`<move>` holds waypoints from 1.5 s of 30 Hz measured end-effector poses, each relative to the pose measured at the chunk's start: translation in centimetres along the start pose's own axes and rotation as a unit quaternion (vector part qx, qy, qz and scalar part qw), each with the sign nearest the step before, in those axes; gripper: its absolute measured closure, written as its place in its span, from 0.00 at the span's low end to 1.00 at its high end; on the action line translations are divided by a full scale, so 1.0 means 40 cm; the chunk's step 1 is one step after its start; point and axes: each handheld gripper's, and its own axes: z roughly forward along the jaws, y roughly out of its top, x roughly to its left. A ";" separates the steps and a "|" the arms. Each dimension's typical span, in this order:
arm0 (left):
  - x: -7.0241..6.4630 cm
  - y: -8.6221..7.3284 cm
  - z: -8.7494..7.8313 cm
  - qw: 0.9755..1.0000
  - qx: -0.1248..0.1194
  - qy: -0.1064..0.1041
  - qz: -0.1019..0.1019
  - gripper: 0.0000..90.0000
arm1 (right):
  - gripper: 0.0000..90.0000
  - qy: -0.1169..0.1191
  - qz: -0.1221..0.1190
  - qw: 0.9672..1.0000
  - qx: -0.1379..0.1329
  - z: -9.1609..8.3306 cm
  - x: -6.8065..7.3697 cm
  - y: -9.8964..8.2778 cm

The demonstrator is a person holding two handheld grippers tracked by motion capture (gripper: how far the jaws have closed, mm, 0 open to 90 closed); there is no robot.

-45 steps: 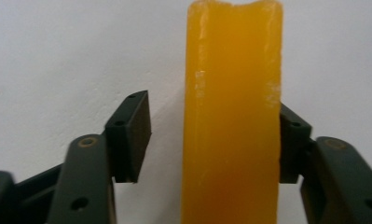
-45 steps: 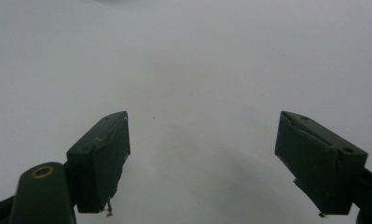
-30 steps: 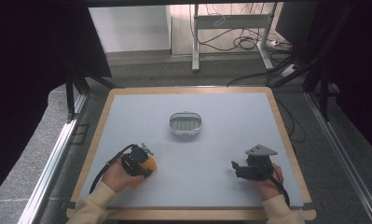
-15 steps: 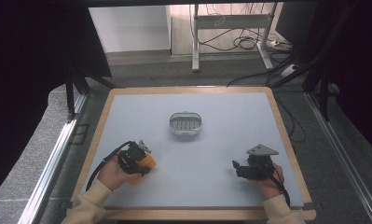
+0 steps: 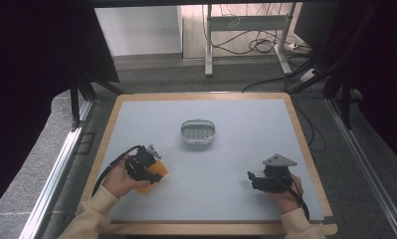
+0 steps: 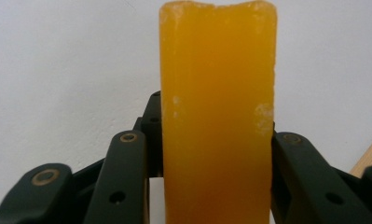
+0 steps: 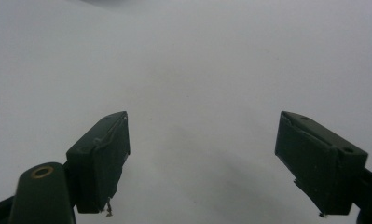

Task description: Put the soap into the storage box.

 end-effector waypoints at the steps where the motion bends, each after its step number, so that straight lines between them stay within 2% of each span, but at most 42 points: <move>1: 0.002 0.002 -0.002 1.000 -0.001 0.000 0.000 0.69 | 0.20 0.000 0.000 1.000 0.000 0.001 0.000 0.000; 7: 0.009 0.015 -0.015 1.000 0.003 -0.008 0.007 0.69 | 0.20 0.000 -0.001 1.000 0.004 0.003 0.001 -0.001; 12: 0.014 0.026 -0.022 1.000 0.005 -0.004 0.010 0.69 | 0.20 0.000 0.000 1.000 0.006 0.006 0.000 -0.002; 23: 0.019 0.058 -0.034 1.000 0.005 -0.010 0.019 0.69 | 0.20 0.001 0.001 1.000 0.007 0.006 0.001 -0.002; 30: 0.021 0.072 -0.038 1.000 -0.002 -0.009 0.022 0.69 | 0.20 0.001 0.000 1.000 0.007 0.006 0.000 -0.003; 42: 0.029 0.102 -0.041 0.999 0.004 -0.009 0.043 0.69 | 0.20 0.000 0.000 1.000 0.008 0.008 0.000 -0.003; 45: 0.033 0.116 -0.043 0.999 -0.001 -0.002 0.046 0.69 | 0.20 0.002 -0.004 1.000 0.009 0.008 0.002 -0.003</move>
